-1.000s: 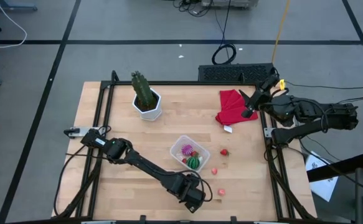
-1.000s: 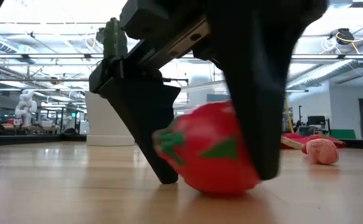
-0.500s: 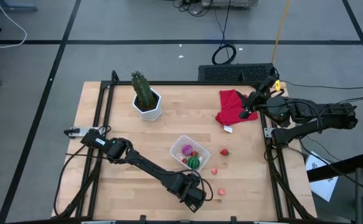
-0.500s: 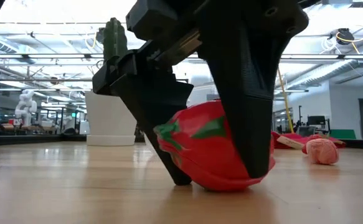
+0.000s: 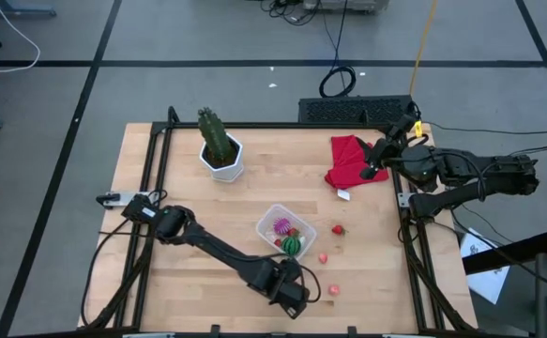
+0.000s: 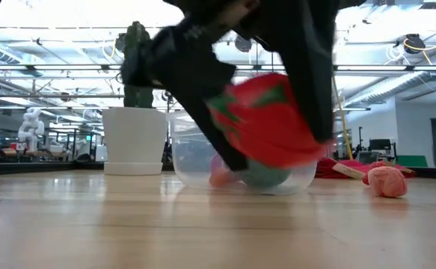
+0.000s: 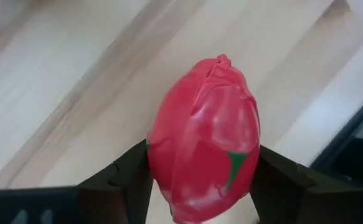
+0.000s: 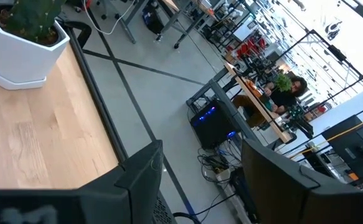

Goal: Pick and placing Produce into tupperware
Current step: Put the dragonfruit into the transparent bin

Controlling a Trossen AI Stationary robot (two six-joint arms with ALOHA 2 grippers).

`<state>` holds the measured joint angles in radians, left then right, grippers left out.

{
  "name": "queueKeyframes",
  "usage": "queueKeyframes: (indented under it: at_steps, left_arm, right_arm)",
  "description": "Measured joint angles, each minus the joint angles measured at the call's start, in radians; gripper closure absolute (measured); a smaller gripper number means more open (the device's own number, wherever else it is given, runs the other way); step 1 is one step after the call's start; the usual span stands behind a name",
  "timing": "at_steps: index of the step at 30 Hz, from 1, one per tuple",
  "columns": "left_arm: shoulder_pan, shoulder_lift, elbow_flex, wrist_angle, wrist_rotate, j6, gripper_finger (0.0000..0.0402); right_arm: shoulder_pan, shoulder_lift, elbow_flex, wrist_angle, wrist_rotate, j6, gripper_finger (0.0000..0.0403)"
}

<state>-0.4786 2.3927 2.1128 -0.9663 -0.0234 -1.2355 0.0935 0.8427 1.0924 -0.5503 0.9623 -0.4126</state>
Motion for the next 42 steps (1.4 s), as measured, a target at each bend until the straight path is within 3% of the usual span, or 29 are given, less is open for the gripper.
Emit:
queueKeyframes:
  at_steps: [5, 18, 27, 35, 42]
  left_arm:
    - [-0.031, -0.028, 0.0, -0.035, 0.058, -0.057, 0.018]
    - [-0.053, -0.182, 0.001, -0.123, 0.03, -0.18, 0.0179]
    - [0.064, -0.282, 0.002, -0.191, -0.05, -0.013, 0.0179]
    - [0.215, -0.287, 0.002, -0.203, -0.057, 0.19, 0.0179]
    - [0.295, -0.286, 0.001, -0.184, -0.067, 0.243, 0.0179]
  right_arm:
    - [0.0, -0.001, 0.0, 0.0, 0.001, -0.017, 0.0193]
    - [0.0, -0.002, 0.0, 0.005, 0.001, -0.019, 0.0193]
    - [0.0, -0.019, 0.0, 0.008, 0.003, -0.029, 0.0193]
    - [0.0, -0.054, 0.0, 0.008, 0.004, -0.046, 0.0193]
    - [0.0, -0.084, 0.0, 0.008, 0.005, -0.046, 0.0193]
